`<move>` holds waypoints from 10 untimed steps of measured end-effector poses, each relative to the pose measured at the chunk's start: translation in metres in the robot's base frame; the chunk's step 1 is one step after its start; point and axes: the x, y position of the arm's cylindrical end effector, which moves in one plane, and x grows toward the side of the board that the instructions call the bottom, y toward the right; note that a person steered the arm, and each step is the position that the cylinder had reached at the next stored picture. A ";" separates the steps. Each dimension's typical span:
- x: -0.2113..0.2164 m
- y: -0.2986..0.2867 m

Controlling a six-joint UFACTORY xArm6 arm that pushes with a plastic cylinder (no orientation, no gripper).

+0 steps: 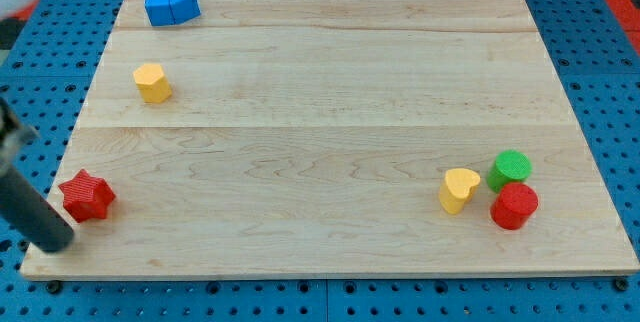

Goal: Push the yellow hexagon towards the bottom center of the board

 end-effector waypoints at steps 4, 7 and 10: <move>-0.054 0.325; -0.096 0.386; -0.203 0.150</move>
